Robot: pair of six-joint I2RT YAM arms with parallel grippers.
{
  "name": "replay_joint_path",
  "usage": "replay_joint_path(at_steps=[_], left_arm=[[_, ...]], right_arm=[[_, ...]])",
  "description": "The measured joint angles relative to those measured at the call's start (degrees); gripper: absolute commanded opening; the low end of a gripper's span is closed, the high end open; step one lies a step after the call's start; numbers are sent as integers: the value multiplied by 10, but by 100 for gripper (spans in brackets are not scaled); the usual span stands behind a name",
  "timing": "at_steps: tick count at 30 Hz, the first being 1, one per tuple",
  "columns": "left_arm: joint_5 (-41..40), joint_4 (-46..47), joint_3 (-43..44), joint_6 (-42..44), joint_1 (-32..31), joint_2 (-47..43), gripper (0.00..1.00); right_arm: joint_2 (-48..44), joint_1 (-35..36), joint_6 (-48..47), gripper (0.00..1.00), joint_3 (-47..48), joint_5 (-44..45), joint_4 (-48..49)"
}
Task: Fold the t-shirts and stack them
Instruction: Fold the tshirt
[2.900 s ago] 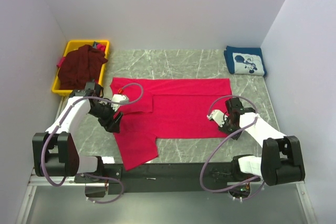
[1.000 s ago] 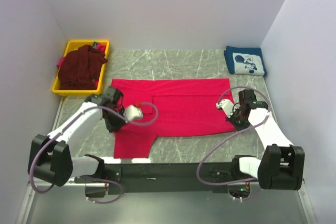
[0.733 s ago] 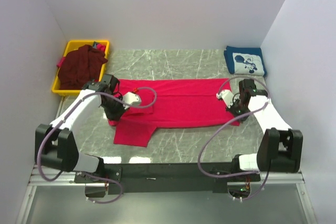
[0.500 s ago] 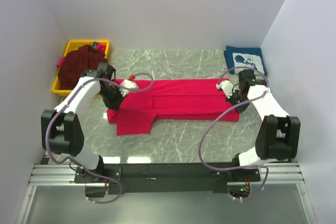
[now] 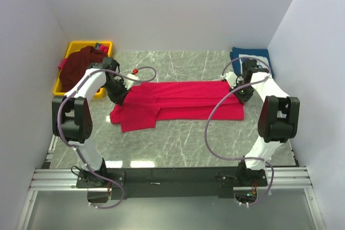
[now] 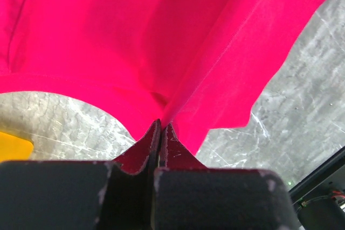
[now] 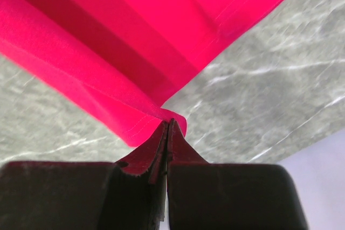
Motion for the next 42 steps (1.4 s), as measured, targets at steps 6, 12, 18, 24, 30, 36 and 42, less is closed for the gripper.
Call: replay_joint_path(at_steps=[6,12,18,24,30,36,42], left_arm=[[0,5,1,0,3,6,1],[-2,21,1,-4,6,16,3],[-9,52,1,-29,12,24,39],[13,51,10,-61,57,24,56],[39,51,-54,-81,113,-18,59],[64,47,-118,-95,134,-36,69],[75,60,-143,-105,138,-35,64]], right_arm=[[43,0,10,0,39,-3,1],[65,5,20,9,49,-2,5],[80,10,46,44,70,9,8],[80,-23,89,43,116,-24,-19],[46,-92,141,42,83,-83,-60],[46,-97,200,45,11,-117,-68],[62,-95,239,45,-5,-118,-47]])
